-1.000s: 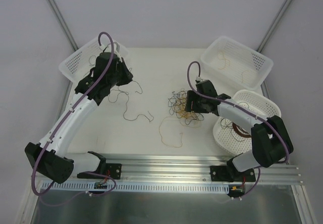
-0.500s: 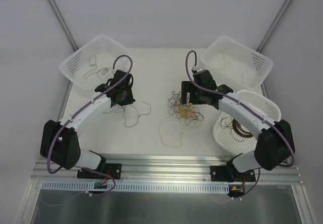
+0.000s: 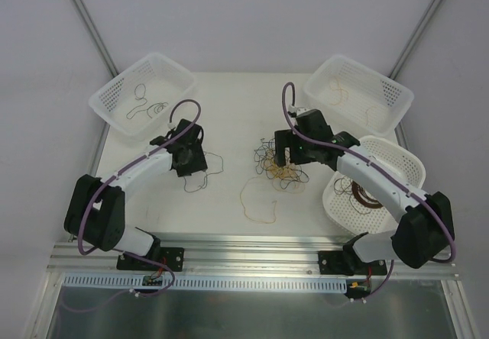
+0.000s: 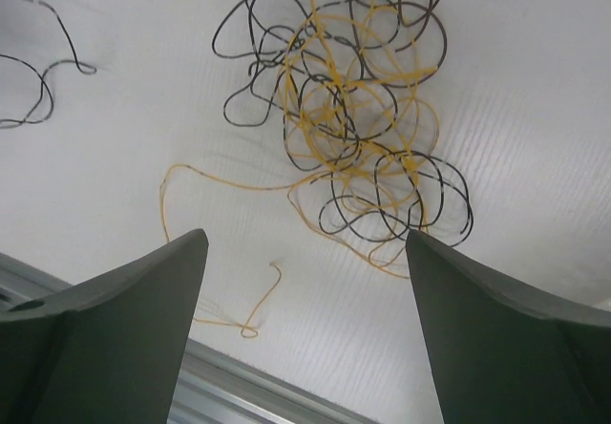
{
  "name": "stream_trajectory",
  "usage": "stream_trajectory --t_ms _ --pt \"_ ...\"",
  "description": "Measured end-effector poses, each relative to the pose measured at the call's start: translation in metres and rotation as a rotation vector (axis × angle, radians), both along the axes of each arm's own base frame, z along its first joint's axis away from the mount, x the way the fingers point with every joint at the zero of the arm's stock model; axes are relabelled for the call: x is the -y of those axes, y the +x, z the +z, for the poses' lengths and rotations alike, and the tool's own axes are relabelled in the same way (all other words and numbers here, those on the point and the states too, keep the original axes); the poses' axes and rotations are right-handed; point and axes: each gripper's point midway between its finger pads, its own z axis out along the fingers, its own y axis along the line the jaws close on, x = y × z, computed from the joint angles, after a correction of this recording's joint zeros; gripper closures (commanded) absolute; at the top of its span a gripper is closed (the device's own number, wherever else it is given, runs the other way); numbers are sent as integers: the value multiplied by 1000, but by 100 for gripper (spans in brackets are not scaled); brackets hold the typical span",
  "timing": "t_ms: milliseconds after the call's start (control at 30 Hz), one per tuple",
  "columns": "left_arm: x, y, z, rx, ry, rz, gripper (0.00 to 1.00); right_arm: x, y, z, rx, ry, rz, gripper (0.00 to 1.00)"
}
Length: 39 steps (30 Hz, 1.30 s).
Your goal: Untangle the cables
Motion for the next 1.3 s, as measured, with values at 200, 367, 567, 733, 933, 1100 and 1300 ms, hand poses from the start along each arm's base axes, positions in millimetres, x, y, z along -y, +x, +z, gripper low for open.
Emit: stream_trajectory --t_ms 200,367,567,733,933,1100,1300 --pt "-1 -8 1 -4 -31 56 11 4 -21 2 19 18 76 11" --pt "1 -7 33 86 -98 92 4 4 -27 3 24 26 106 10" --pt "4 -10 27 64 -75 5 7 4 -27 -1 15 14 118 10" --pt "13 -17 4 7 3 -222 9 -1 -26 -10 -21 11 142 10" --pt "41 -4 -5 73 21 -457 8 -5 -24 -16 -47 -3 160 10" --pt "53 16 -17 98 35 -519 10 -5 -23 -13 -37 -5 170 10" --pt "66 40 -24 124 31 -521 22 -2 -25 -14 -45 -19 175 10"
